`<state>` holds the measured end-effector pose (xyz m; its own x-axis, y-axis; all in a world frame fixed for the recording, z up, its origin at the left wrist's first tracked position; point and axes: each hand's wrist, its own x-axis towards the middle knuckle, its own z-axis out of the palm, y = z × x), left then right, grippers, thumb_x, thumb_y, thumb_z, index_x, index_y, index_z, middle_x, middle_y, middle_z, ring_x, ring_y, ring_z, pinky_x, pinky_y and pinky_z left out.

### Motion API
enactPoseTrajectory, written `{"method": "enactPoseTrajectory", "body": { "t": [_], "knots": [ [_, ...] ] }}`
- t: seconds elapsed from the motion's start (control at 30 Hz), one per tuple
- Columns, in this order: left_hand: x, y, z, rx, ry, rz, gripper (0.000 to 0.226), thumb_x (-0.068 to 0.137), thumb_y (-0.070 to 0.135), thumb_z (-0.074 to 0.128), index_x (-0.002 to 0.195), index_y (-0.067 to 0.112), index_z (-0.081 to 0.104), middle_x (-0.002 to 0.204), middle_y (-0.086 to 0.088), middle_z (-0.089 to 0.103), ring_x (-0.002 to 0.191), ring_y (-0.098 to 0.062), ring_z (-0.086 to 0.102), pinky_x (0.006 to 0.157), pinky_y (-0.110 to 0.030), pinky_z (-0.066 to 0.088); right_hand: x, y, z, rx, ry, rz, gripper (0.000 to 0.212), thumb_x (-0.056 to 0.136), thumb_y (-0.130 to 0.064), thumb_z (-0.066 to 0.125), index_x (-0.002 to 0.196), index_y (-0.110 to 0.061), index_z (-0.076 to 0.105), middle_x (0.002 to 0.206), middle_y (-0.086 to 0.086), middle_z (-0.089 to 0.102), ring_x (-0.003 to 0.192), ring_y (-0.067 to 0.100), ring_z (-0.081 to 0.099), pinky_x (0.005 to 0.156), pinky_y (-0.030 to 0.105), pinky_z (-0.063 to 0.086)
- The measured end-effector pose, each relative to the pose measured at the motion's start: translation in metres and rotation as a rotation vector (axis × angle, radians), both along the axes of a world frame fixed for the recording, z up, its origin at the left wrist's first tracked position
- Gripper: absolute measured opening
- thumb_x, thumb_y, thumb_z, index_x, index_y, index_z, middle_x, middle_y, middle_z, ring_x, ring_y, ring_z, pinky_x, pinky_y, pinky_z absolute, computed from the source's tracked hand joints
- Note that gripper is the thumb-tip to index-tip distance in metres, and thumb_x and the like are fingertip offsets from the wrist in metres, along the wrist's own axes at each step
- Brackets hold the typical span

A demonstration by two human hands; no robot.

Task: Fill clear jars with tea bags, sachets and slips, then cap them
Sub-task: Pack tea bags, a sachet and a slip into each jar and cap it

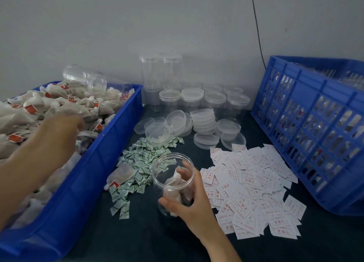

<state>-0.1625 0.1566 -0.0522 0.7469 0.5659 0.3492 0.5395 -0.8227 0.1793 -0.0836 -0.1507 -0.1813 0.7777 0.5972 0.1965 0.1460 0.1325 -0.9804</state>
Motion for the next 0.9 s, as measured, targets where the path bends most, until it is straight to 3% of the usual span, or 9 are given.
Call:
{"method": "enactPoseTrajectory", "body": {
  "t": [0.1,0.17,0.27,0.33,0.5,0.67,0.73,0.83,0.9],
  "knots": [
    [0.005,-0.036,0.037,0.129,-0.219,-0.191,0.041,0.064,-0.021,0.070,0.083,0.015,0.062,0.066,0.007,0.052,0.060,-0.024,0.054,0.059,-0.043,0.049,0.000,-0.001,0.000,-0.004,-0.001,-0.003,0.090,0.067,-0.030,0.092,0.142,-0.034,0.042,0.124,-0.026,0.055,0.116,-0.002,0.058,0.088,0.009,0.047],
    [0.004,-0.063,0.057,0.048,-0.347,-0.336,0.046,0.069,-0.016,0.069,0.083,0.027,0.058,0.072,0.014,0.054,0.064,-0.022,0.057,0.067,-0.048,0.054,0.000,-0.001,0.000,-0.009,-0.002,-0.002,0.090,0.067,-0.029,0.091,0.142,-0.031,0.042,0.124,-0.024,0.056,0.115,0.000,0.058,0.089,0.010,0.047],
    [0.007,-0.095,0.081,-0.060,-0.471,-0.442,0.040,0.074,-0.012,0.068,0.089,0.025,0.063,0.078,0.010,0.061,0.072,-0.021,0.062,0.077,-0.045,0.056,0.001,0.000,-0.001,-0.009,0.008,0.001,0.090,0.066,-0.028,0.091,0.142,-0.028,0.043,0.124,-0.021,0.056,0.116,0.003,0.059,0.090,0.013,0.048],
    [0.012,-0.113,0.091,-0.097,-0.509,-0.458,0.033,0.077,-0.009,0.069,0.093,0.019,0.065,0.082,0.003,0.064,0.075,-0.019,0.063,0.077,-0.035,0.055,0.001,0.000,-0.001,-0.008,0.013,-0.005,0.091,0.064,-0.030,0.091,0.142,-0.029,0.043,0.125,-0.021,0.056,0.118,0.003,0.058,0.091,0.013,0.047],
    [0.021,-0.149,0.094,-0.244,-0.469,-0.495,0.028,0.077,-0.006,0.071,0.090,0.018,0.065,0.081,0.006,0.064,0.072,-0.007,0.059,0.071,-0.009,0.046,0.001,0.000,-0.001,-0.015,0.026,0.001,0.093,0.064,-0.033,0.091,0.142,-0.029,0.042,0.128,-0.016,0.055,0.119,0.009,0.059,0.094,0.021,0.050],
    [0.029,-0.174,0.053,-0.332,-0.192,-0.579,0.026,0.083,-0.002,0.069,0.100,0.017,0.065,0.091,0.005,0.062,0.085,-0.009,0.061,0.079,-0.023,0.052,0.001,0.000,0.000,-0.026,0.017,0.002,0.087,0.069,-0.026,0.091,0.141,-0.028,0.043,0.132,-0.006,0.061,0.118,0.019,0.062,0.092,0.028,0.053],
    [0.030,-0.170,0.036,-0.306,-0.084,-0.570,0.022,0.085,0.013,0.070,0.104,0.020,0.063,0.094,0.008,0.061,0.085,-0.006,0.060,0.079,-0.022,0.052,0.001,-0.001,0.000,-0.026,0.014,-0.007,0.085,0.069,-0.022,0.090,0.140,-0.027,0.045,0.127,-0.013,0.061,0.117,0.009,0.062,0.090,0.020,0.052],
    [0.026,-0.139,0.030,-0.241,-0.120,-0.512,0.015,0.085,0.028,0.066,0.098,0.026,0.060,0.085,0.015,0.059,0.077,0.001,0.056,0.063,-0.013,0.043,0.001,-0.003,-0.001,-0.028,0.024,0.002,0.082,0.070,-0.017,0.089,0.139,-0.026,0.046,0.122,-0.025,0.057,0.115,-0.003,0.058,0.089,0.010,0.047],
    [0.022,-0.103,0.032,-0.101,-0.191,-0.402,0.008,0.087,0.020,0.065,0.095,0.020,0.063,0.083,0.010,0.059,0.071,-0.004,0.052,0.064,-0.013,0.036,0.001,-0.003,-0.001,-0.023,0.031,0.006,0.084,0.069,-0.018,0.089,0.140,-0.026,0.045,0.121,-0.028,0.057,0.117,-0.005,0.057,0.090,0.007,0.045]
  ]
}}
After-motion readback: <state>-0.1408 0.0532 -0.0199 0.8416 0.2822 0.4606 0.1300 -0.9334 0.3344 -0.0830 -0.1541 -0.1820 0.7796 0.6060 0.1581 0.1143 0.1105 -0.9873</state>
